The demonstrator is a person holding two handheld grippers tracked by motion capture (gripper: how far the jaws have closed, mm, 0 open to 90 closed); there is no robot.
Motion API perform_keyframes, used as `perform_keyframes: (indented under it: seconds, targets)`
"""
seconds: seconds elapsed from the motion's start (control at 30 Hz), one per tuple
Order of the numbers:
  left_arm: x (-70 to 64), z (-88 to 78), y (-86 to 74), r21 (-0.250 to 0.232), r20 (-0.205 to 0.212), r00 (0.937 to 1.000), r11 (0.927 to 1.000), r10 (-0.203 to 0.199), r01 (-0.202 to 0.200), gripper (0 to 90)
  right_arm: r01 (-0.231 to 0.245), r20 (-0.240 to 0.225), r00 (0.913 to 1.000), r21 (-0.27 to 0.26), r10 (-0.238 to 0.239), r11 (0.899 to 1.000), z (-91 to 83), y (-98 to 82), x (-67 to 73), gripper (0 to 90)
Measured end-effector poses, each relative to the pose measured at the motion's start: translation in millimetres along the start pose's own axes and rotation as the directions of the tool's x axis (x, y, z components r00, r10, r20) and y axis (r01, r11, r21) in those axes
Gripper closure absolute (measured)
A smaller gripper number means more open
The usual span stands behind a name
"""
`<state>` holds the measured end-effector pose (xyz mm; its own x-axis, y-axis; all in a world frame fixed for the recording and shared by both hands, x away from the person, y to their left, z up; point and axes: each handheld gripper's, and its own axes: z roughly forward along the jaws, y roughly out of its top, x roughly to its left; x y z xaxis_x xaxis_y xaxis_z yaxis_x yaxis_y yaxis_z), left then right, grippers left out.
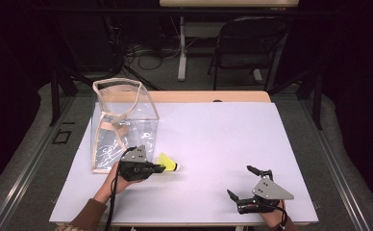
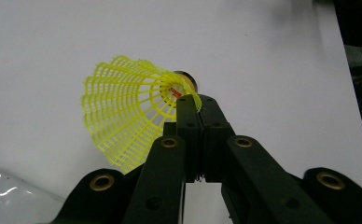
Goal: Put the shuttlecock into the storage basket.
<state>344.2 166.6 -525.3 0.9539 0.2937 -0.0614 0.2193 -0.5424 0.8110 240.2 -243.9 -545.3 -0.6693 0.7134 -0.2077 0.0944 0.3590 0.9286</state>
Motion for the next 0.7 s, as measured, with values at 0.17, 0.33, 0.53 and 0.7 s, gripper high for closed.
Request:
perform_keyframes:
  seconds: [0.17,0.33,0.53,0.7]
  targets:
    - [-1.8,-2.5,2.5,-0.011,-0.040,0.9992,0.9999,-0.005,0.005,88.8,0.000,0.006,1.0000,0.002,0.000,1.000,0.0,0.4,0.2,0.5]
    - [-4.5,-3.5,4.9,-0.021,-0.081,0.9967,0.9998,-0.006,0.005,88.8,0.000,0.009,1.0000,0.004,0.000,1.000,0.0,0.5,0.5,0.5]
    - [-7.0,-3.7,8.1,-0.028,-0.122,0.9925,0.9996,-0.001,-0.003,88.9,-0.002,0.013,0.9999,0.006,0.002,1.000,0.2,0.2,-0.1,0.6]
    - [-8.7,-4.5,10.6,-0.033,-0.153,0.9882,0.9994,-0.002,-0.003,88.9,-0.002,0.016,0.9999,0.010,0.002,1.000,0.2,0.3,0.1,0.6]
